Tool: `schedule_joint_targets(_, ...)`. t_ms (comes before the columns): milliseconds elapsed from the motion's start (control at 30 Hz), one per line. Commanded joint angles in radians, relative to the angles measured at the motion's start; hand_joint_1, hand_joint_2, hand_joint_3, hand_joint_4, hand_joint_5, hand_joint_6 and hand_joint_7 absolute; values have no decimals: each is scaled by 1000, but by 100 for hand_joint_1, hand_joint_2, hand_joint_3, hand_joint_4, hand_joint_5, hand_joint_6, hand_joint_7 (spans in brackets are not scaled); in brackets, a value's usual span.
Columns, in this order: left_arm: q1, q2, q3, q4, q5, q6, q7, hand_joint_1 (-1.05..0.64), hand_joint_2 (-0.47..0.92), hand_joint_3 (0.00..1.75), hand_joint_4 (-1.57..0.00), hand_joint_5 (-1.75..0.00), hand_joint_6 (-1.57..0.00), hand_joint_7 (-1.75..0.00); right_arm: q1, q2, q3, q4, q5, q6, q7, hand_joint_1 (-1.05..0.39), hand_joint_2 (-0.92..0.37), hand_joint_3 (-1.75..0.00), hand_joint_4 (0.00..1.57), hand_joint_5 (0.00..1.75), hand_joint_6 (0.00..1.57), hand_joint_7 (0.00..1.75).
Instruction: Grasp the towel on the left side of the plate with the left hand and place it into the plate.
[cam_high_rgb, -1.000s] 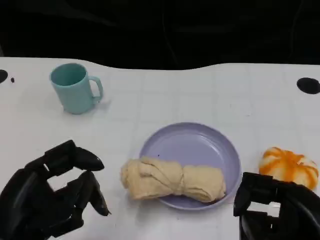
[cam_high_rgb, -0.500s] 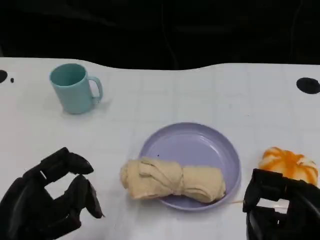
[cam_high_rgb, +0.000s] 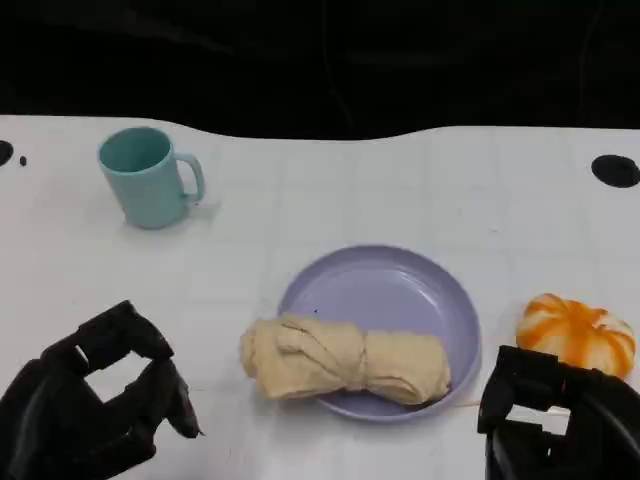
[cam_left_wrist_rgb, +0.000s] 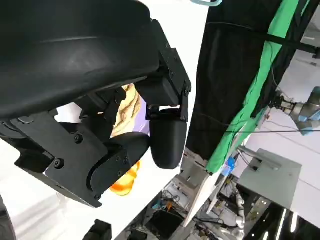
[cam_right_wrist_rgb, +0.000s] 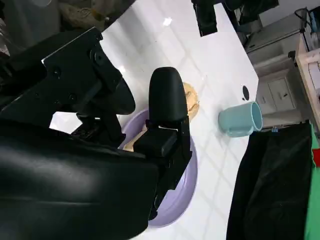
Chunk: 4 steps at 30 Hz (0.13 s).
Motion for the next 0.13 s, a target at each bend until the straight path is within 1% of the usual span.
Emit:
schedule_joint_targets(33,8,24,16,18,-8,-12,-17,-11,48,127,-88,-170,-86,-142,1,1,2,-12,-7,-3,-12,2,-50,-143,82,175,69,162)
schedule_joint_targets(133,7,30,21,26,-17,-11,-26,-11,47,128,-87,-170,-85,-143,1,3,5,-11,-5,-8,-11,2,-50,-143,82,175,69,162)
